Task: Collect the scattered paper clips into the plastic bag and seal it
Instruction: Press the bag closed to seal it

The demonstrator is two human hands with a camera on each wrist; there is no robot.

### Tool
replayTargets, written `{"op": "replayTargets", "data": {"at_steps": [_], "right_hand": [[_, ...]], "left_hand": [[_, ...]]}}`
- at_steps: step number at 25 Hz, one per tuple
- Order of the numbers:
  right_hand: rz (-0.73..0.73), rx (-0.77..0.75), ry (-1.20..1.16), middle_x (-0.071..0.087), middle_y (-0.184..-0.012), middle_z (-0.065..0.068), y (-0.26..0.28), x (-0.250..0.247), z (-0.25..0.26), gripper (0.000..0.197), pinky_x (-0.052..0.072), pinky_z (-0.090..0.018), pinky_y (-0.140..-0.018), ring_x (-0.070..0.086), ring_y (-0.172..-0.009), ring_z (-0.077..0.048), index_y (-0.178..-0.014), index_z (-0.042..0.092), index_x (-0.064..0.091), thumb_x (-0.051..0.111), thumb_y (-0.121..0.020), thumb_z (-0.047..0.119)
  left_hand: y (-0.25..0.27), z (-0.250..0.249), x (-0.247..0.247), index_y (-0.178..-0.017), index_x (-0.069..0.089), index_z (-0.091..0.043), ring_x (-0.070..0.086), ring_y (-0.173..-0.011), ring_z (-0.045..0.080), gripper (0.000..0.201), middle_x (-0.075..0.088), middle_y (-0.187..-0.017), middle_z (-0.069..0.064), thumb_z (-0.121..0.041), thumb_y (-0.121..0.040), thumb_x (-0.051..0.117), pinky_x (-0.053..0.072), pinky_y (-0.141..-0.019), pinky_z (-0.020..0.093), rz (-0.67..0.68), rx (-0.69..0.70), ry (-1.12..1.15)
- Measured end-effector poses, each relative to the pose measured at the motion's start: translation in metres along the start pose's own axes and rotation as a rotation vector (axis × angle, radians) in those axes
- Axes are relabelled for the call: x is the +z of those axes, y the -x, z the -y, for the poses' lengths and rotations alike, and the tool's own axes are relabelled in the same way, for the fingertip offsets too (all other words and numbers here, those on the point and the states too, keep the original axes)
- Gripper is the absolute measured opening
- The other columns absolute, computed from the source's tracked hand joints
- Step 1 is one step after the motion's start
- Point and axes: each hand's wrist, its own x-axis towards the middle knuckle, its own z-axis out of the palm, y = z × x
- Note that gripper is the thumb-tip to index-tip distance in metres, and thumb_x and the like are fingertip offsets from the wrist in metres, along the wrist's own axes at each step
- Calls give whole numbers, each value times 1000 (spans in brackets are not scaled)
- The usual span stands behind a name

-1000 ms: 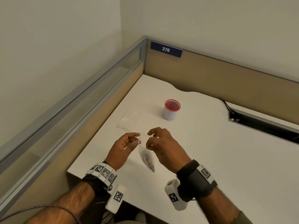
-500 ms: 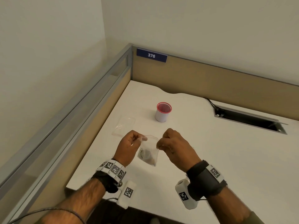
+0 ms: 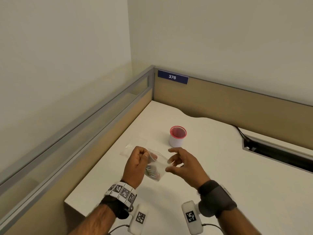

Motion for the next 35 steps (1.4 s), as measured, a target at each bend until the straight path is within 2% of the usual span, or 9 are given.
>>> {"op": "replayTargets", "data": {"at_steps": [3,6,10,17,21,24,27,30,35], "right_hand": [[-50,-40,14,71,-81,7,-4,0,-11,4,51,-19,-67,62,-75,-7,-83,26,70,73,-82,24],[-165,-5,-228,71,-78,-6,-9,1,-11,8,58,-30,-62,64,-71,-22,-76,13,70,70,-84,14],[-209,12,-413,72,-80,-12,-19,9,-1,7,61,-34,-65,68,-75,-28,-78,5,71,67,-84,3],[-313,35,-469,73,-77,-11,-31,7,1,15,61,-35,-73,69,-74,-30,-79,10,74,67,-81,-3],[-317,-2,-468,73,-76,-11,-34,6,1,14,61,-38,-75,70,-73,-29,-80,11,74,67,-83,-1],[-337,-23,-460,72,-76,-11,-35,4,2,14,61,-43,-76,69,-74,-31,-78,13,73,67,-83,1],[-361,-35,-380,70,-75,-8,-42,4,-4,17,60,-45,-74,66,-73,-30,-73,16,70,67,-80,1],[-387,-33,-256,68,-77,2,-48,11,-8,17,61,-39,-74,65,-75,-21,-73,23,68,66,-81,8],[-402,-36,-178,66,-78,11,-52,20,-5,16,57,-22,-70,65,-74,-14,-74,25,66,65,-82,12]], "left_hand": [[-3,3,2,-97,53,-9,71,-84,6,12,75,-90,-11,-9,-104,43,56,-75,21,-26,3,-9],[-17,1,-5,-98,56,-8,74,-85,20,8,77,-89,3,-5,-102,50,59,-82,36,35,-13,32],[-33,1,-16,-102,70,-16,74,-92,24,19,78,-93,10,-8,-86,75,58,-86,33,140,-23,52],[-47,12,-19,-81,78,-27,72,-87,21,19,79,-86,4,-8,-85,76,56,-81,29,155,6,24],[-52,10,-15,-81,76,-29,72,-86,18,3,79,-88,4,-27,-80,78,56,-79,29,130,24,42],[-56,8,-14,-84,76,-32,73,-87,16,18,78,-89,1,-46,-73,73,56,-80,29,132,74,20],[-57,4,-12,-100,73,-35,71,-98,13,22,76,-98,-7,-32,-79,79,56,-86,23,173,111,-24],[-55,-4,-2,-112,68,-35,67,-106,9,35,72,-104,-18,-23,-82,81,51,-91,15,221,192,-131],[-62,-8,8,-92,69,-38,64,-98,4,15,71,-90,-24,-49,-82,68,46,-85,11,209,353,-346]]}}
